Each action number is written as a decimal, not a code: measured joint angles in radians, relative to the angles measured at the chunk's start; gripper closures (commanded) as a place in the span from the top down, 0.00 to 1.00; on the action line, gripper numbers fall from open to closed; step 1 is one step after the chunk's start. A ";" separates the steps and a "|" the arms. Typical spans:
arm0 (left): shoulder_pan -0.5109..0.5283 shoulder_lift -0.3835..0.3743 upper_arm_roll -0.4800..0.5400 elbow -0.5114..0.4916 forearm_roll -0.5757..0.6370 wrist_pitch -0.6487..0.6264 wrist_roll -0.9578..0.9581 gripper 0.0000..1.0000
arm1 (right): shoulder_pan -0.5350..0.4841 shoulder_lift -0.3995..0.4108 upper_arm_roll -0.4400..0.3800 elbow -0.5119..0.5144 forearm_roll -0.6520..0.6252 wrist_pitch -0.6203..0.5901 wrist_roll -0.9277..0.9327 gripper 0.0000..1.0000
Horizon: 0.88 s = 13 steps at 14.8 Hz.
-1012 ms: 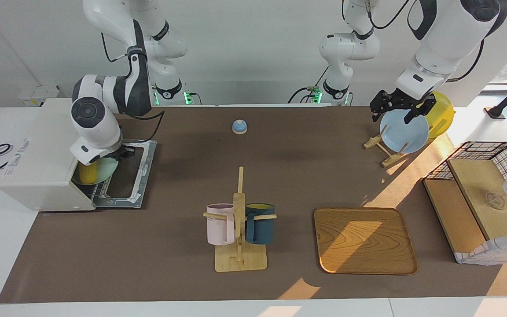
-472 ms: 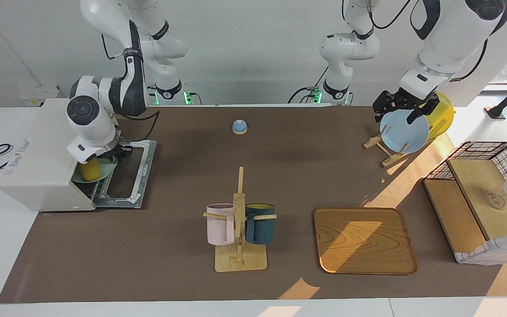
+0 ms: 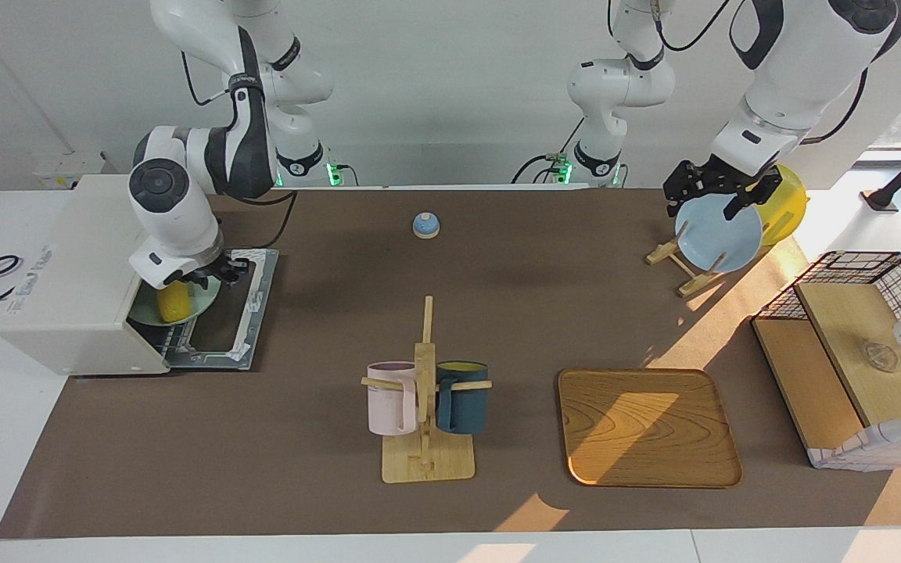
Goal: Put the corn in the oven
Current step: 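Push the plate with corn into the open oven with the right gripper, then release the plate and draw the right gripper back from the oven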
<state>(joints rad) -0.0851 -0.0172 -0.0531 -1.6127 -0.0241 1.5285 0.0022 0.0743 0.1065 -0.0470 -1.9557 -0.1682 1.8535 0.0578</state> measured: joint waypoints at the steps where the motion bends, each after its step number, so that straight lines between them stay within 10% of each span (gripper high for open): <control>1: 0.000 0.000 0.002 0.000 0.000 0.000 0.000 1.00 | 0.038 0.003 0.002 0.013 0.020 0.003 0.060 0.04; 13: 0.001 0.000 0.003 0.000 0.000 0.000 0.000 1.00 | 0.090 0.044 -0.003 -0.223 0.038 0.247 0.179 0.00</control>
<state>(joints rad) -0.0845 -0.0172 -0.0500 -1.6127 -0.0241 1.5284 0.0022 0.1646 0.1502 -0.0498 -2.1788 -0.1299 2.1008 0.2368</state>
